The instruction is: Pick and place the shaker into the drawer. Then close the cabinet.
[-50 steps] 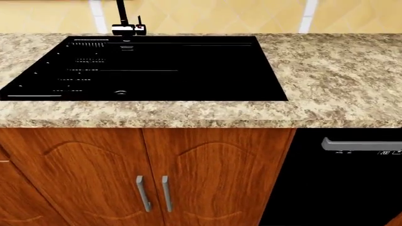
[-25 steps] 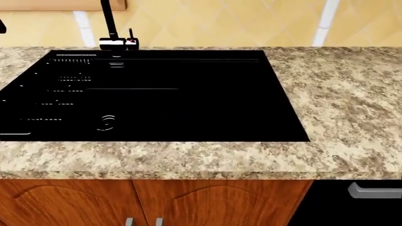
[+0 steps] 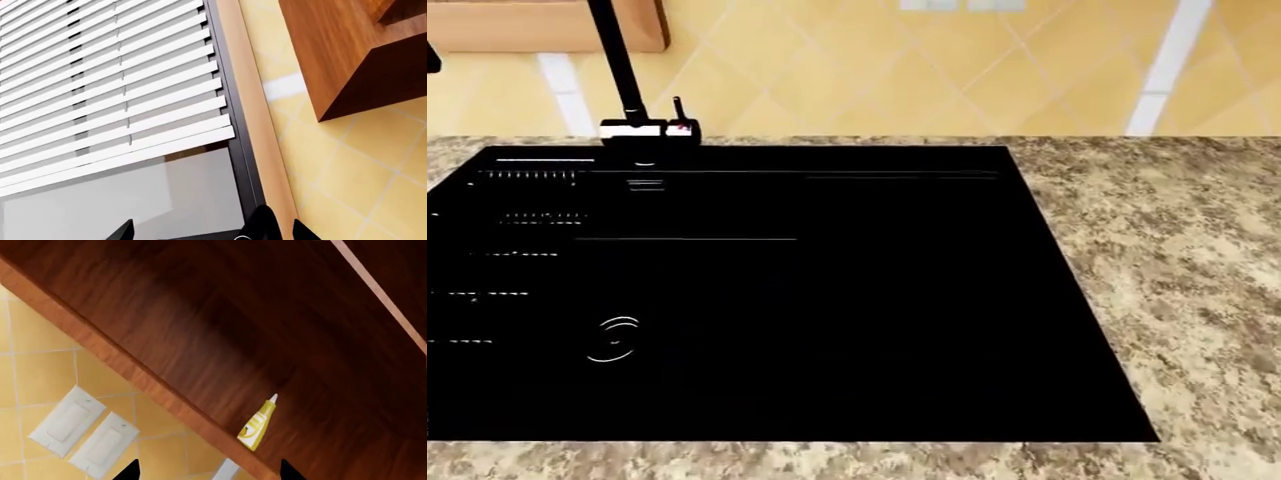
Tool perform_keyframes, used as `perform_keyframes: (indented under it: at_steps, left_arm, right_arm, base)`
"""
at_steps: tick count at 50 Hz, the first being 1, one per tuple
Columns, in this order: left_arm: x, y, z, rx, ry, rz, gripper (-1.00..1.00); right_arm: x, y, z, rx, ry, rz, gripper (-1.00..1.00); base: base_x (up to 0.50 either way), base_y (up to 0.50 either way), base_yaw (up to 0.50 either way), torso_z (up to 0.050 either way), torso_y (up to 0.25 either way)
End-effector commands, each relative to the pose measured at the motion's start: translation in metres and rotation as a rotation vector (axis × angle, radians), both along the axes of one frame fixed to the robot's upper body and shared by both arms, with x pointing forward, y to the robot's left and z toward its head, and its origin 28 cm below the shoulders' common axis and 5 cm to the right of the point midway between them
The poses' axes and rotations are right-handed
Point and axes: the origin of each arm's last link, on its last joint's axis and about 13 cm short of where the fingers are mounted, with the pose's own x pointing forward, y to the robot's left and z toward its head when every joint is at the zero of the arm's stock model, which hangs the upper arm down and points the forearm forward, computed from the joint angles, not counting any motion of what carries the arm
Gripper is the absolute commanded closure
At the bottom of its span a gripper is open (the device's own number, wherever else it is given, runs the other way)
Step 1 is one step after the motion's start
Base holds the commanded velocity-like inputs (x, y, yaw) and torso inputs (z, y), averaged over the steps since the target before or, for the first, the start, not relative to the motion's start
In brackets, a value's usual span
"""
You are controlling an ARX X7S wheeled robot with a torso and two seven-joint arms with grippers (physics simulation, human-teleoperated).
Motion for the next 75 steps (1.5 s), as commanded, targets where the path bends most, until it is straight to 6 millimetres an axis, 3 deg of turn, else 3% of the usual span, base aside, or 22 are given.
perform_keyframes:
  at_steps: [1,12,16,21,29,38,48,57,62,75]
  left_arm:
    - [-0.001,0.000,0.001,0.000,-0.002,-0.002,-1.00]
    - [-0.002,0.000,0.005,-0.013,-0.009,0.002,-1.00]
    - [-0.006,0.001,0.017,-0.079,-0.045,0.017,-1.00]
    - [-0.029,-0.009,0.054,-0.125,-0.193,-0.043,-1.00]
    - [-0.076,-0.048,0.132,-0.041,-0.425,-0.268,-1.00]
    - [-0.089,-0.092,0.180,0.121,-0.499,-0.445,-1.00]
    - [-0.078,-0.136,0.201,0.283,-0.490,-0.595,-1.00]
    - [-0.035,-0.164,0.204,0.362,-0.383,-0.654,-1.00]
    - [-0.009,-0.181,0.206,0.392,-0.327,-0.671,-1.00]
    - [0.055,-0.237,0.212,0.476,-0.202,-0.702,-1.00]
  right_arm:
    - [-0.001,0.000,0.000,0.000,-0.002,0.001,-1.00]
    - [-0.007,0.002,0.005,0.038,-0.036,0.016,-1.00]
    - [-0.010,0.002,0.008,0.054,-0.049,0.005,-1.00]
    - [-0.012,0.003,0.011,0.064,-0.053,0.006,-1.00]
    - [-0.015,0.000,0.012,0.090,-0.044,-0.005,-1.00]
    - [-0.020,-0.009,-0.002,0.126,-0.022,-0.025,-1.00]
    - [-0.029,-0.027,-0.026,0.209,0.044,-0.156,-1.00]
    - [-0.047,-0.031,-0.026,0.167,0.076,-0.414,-1.00]
    - [-0.074,-0.040,-0.030,0.221,0.048,-0.442,-1.00]
    - [-0.141,-0.056,-0.066,0.311,0.124,-0.460,-1.00]
  base:
    - [0.50,0.00,0.00,0.000,0.000]
    - [0.13,0.00,0.00,0.000,0.001]
    - [0.00,0.00,0.00,0.000,0.000]
    - [0.00,0.00,0.00,0.000,0.000]
    - [0.00,0.00,0.00,0.000,0.000]
    - [0.00,0.00,0.00,0.000,0.000]
    - [0.00,0.00,0.00,0.002,0.005]
    - [0.00,0.00,0.00,0.002,0.002]
    - [0.00,0.00,0.00,0.002,0.000]
    - [0.00,0.00,0.00,0.002,0.000]
